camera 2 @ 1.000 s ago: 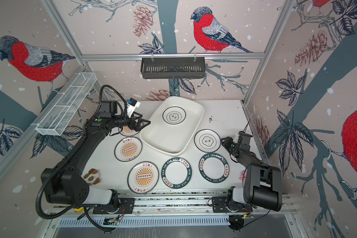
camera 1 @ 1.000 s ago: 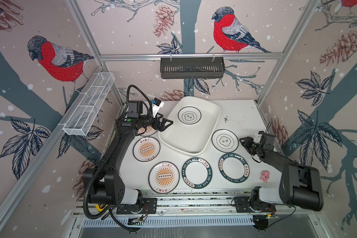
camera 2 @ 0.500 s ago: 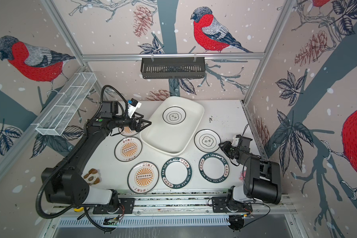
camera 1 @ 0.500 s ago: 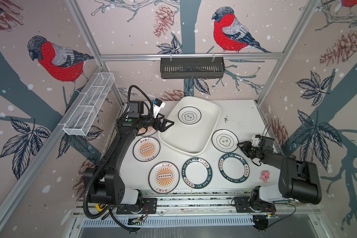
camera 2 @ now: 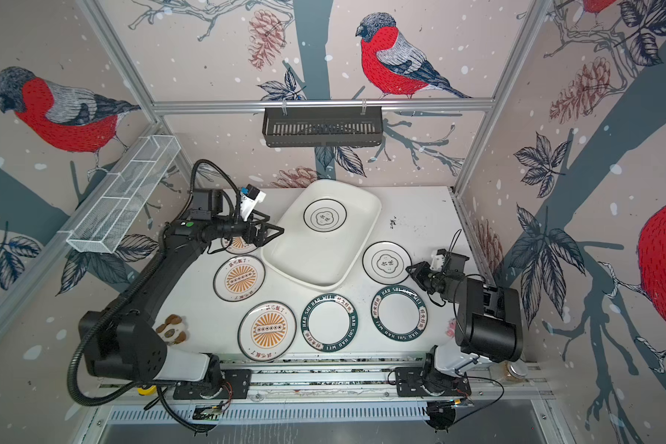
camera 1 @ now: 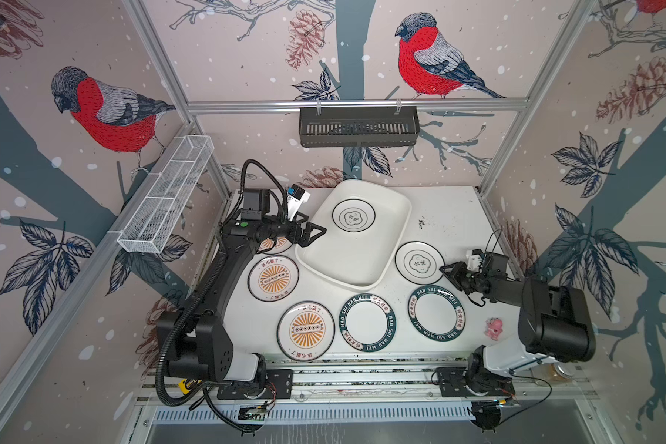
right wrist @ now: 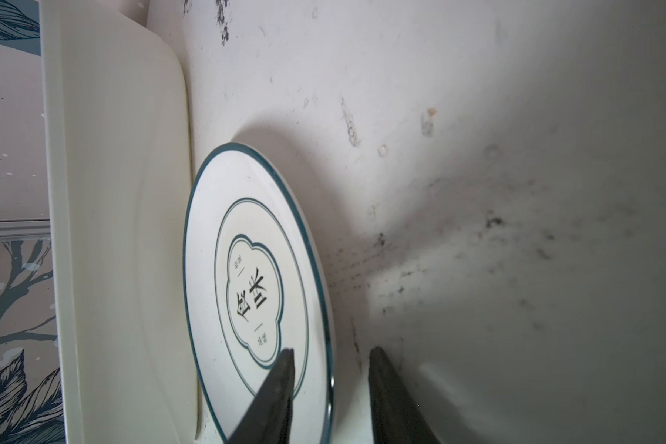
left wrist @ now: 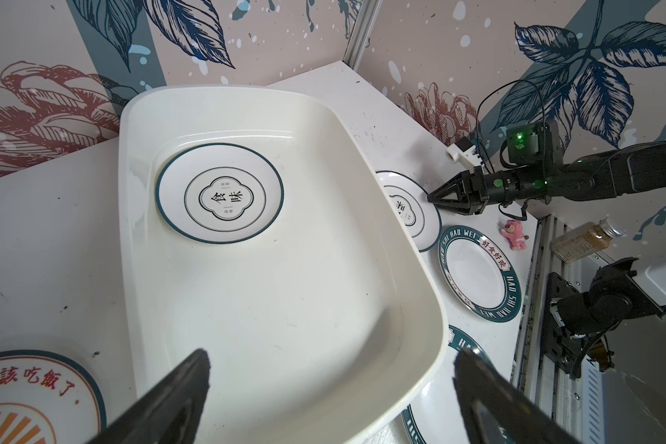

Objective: Place the plates into the plastic bin on the countertop

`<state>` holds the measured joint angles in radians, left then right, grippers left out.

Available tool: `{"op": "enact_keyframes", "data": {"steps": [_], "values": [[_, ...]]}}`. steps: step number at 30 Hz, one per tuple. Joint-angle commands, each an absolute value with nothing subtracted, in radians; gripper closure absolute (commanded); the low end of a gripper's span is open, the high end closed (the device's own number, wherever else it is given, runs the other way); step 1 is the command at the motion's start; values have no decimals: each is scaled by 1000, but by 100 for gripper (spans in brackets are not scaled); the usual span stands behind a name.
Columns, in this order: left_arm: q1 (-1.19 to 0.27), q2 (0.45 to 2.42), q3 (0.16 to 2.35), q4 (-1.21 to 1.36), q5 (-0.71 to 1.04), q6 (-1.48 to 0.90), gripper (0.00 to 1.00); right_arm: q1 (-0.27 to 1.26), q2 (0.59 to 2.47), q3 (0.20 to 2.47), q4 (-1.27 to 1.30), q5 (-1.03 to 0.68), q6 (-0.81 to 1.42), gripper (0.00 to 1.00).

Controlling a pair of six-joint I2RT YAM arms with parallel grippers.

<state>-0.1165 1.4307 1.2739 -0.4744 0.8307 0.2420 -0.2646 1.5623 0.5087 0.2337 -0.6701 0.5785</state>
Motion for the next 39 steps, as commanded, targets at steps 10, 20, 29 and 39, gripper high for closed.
{"op": "enact_keyframes", "data": {"steps": [10, 20, 29, 39], "values": [[-127, 1434, 1276, -446, 847, 244, 2, -265, 1647, 545, 265, -681, 571, 72], [-133, 1433, 1275, -446, 847, 243, 2, -271, 1656, 542, 267, -660, 565, 82], [-138, 1431, 1276, -440, 850, 234, 2, -301, 1661, 523, 334, -679, 600, 91], [-140, 1430, 1279, -444, 845, 235, 2, -334, 1637, 526, 376, -724, 633, 97]]}}
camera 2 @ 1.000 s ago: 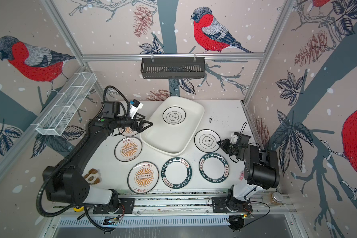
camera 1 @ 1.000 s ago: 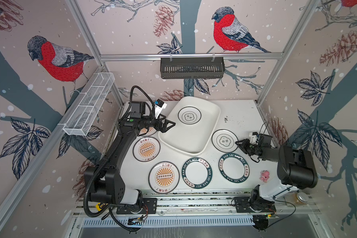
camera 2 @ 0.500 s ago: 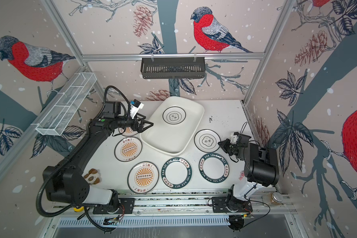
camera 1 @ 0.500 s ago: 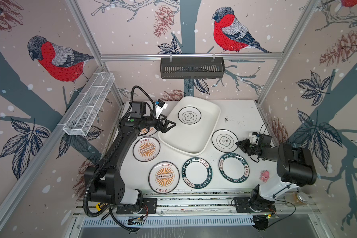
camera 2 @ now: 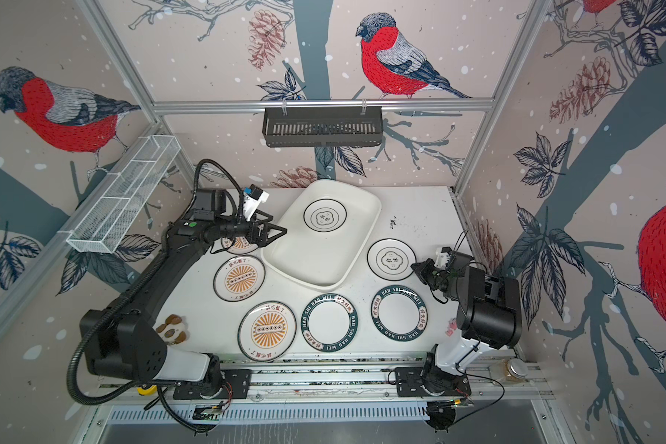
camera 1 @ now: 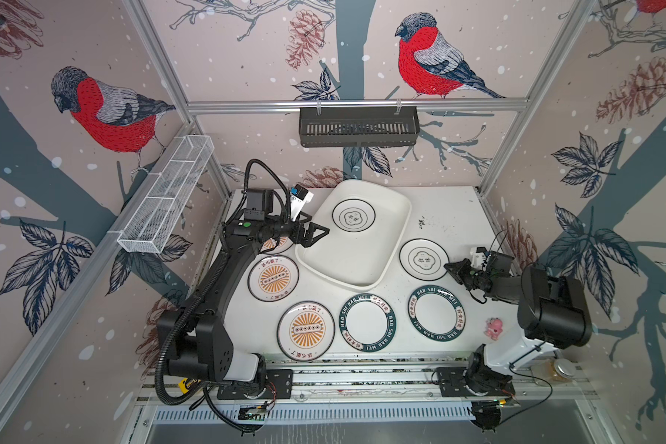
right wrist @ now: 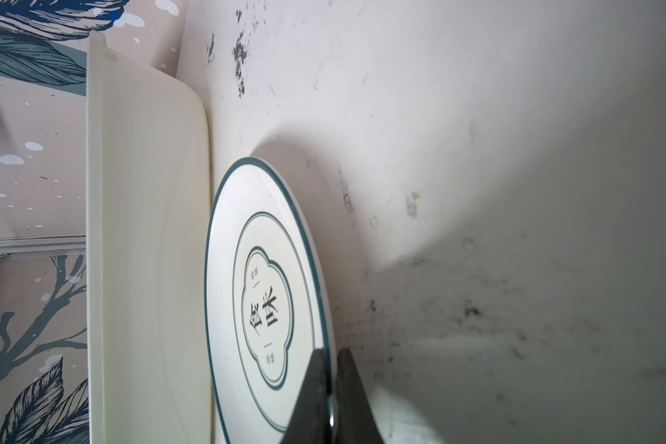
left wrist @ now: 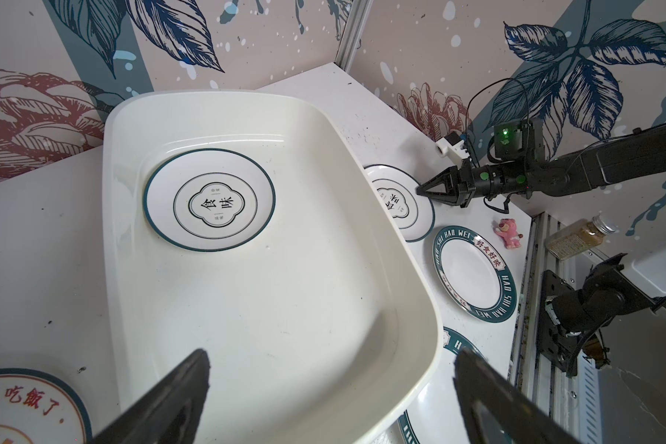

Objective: Place the plates into the plastic bin on the countertop

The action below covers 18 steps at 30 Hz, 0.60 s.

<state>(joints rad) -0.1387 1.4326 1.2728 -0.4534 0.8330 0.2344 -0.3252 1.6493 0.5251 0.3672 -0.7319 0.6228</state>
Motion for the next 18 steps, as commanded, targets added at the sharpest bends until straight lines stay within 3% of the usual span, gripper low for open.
{"op": "enact_keyframes", "data": {"steps": [1, 18], "values": [[-140, 1430, 1279, -444, 844, 235, 2, -340, 1627, 526, 377, -724, 636, 98], [-140, 1438, 1289, -437, 820, 228, 2, -473, 1318, 599, 193, -675, 627, 99]]}}
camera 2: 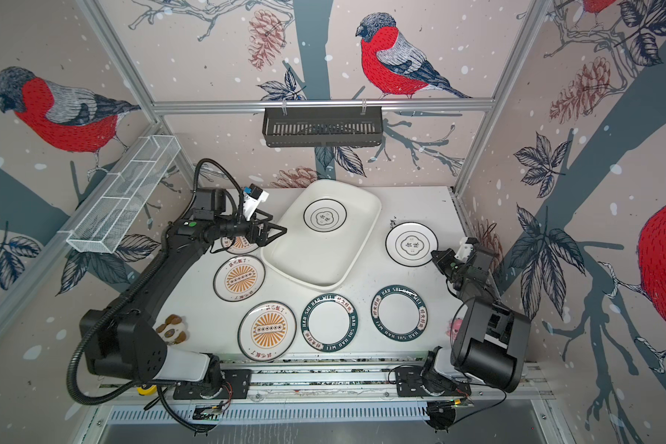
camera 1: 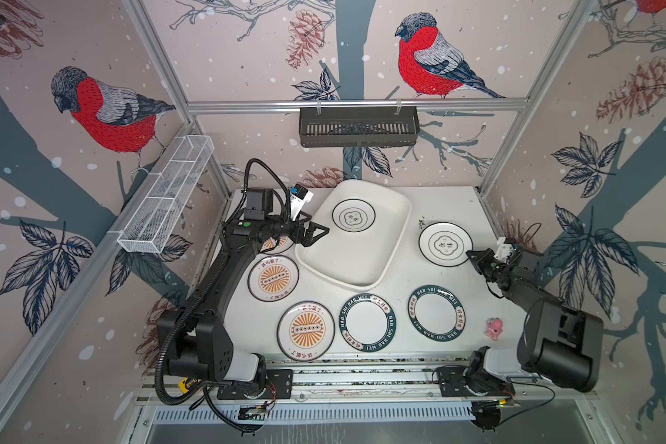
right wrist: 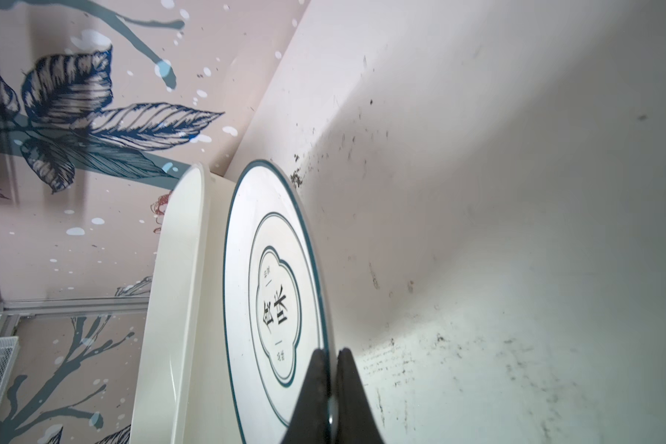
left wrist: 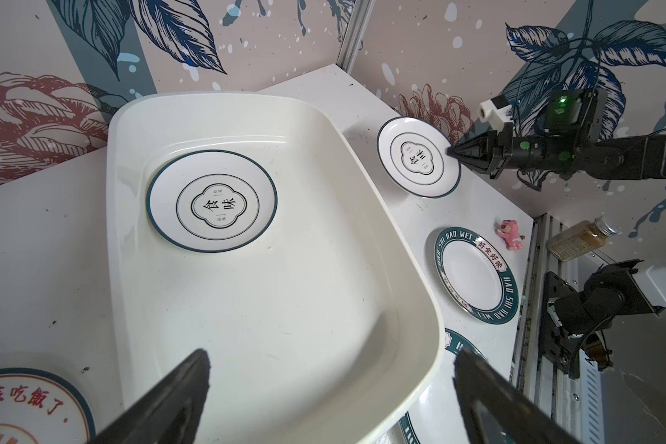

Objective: Place the plates into the plastic bin on the countertop

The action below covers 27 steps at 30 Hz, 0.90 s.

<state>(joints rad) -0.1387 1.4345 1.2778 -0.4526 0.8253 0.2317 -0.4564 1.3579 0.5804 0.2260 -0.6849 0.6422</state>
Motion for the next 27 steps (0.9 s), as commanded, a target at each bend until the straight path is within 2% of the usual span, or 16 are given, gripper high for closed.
{"op": "enact_keyframes", "data": {"steps": [1, 8, 14, 19, 27], "values": [[-140, 1439, 1290, -437, 818, 228, 2, -481, 1301, 605, 180, -675, 627, 99], [-139, 1447, 1344, -492, 751, 291, 2, -478, 1262, 688, 106, -708, 612, 99], [-140, 1448, 1341, -495, 746, 293, 2, -417, 1257, 773, 57, -673, 607, 99], [-140, 1446, 1324, -465, 749, 262, 2, -271, 1270, 867, 77, -591, 641, 99], [-140, 1424, 1316, -452, 744, 250, 2, -4, 1414, 1069, 89, -507, 669, 99]]}}
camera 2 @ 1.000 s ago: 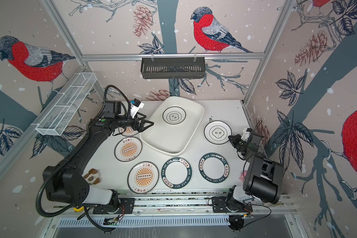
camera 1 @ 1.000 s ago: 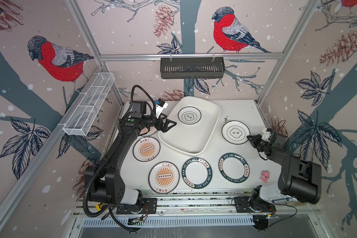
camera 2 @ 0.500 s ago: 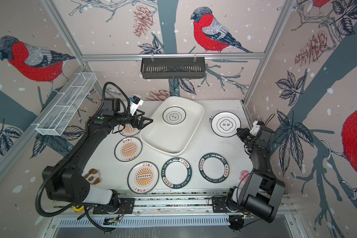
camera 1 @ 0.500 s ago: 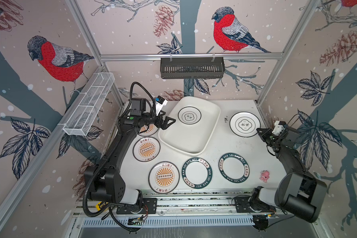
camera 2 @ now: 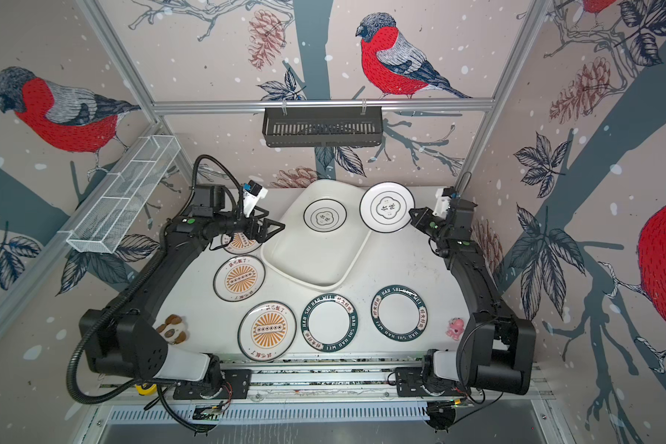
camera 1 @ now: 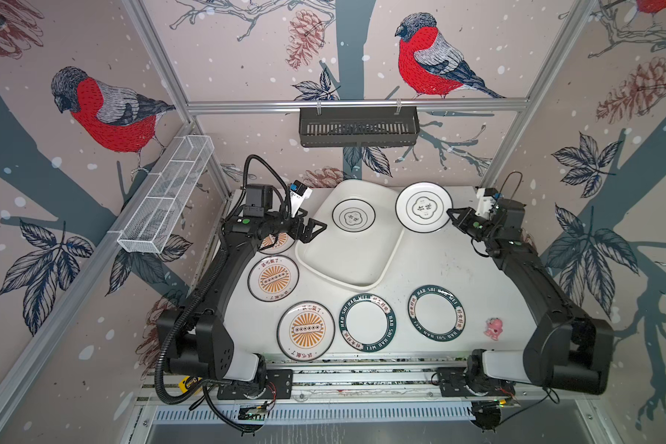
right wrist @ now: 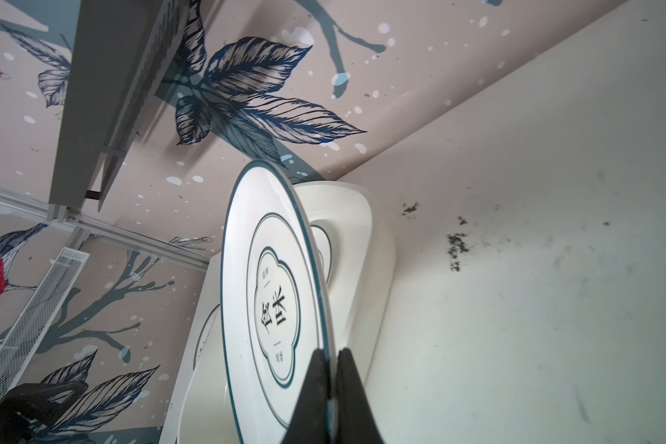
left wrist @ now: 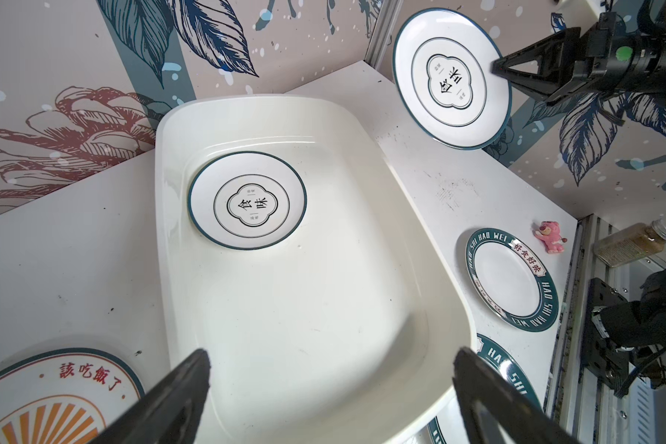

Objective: Place the plates into the plastic bin on the countertop

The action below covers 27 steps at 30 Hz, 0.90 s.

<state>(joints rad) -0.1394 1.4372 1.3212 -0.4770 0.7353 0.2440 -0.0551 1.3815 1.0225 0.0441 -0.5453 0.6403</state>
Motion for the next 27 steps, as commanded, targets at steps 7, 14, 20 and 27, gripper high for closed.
{"op": "enact_keyframes", "data": {"steps": [7, 14, 20, 27], "values": [[-140, 1411, 1304, -445, 745, 248, 2, 163, 1592, 1201, 135, -471, 696, 99], [-140, 1408, 1289, -425, 771, 229, 2, 231, 1775, 1278, 238, -469, 764, 99], [-139, 1405, 1276, -420, 779, 226, 2, 256, 1906, 1352, 261, -459, 783, 99], [-140, 1407, 1279, -414, 782, 221, 2, 271, 2045, 1451, 276, -465, 817, 99]]}}
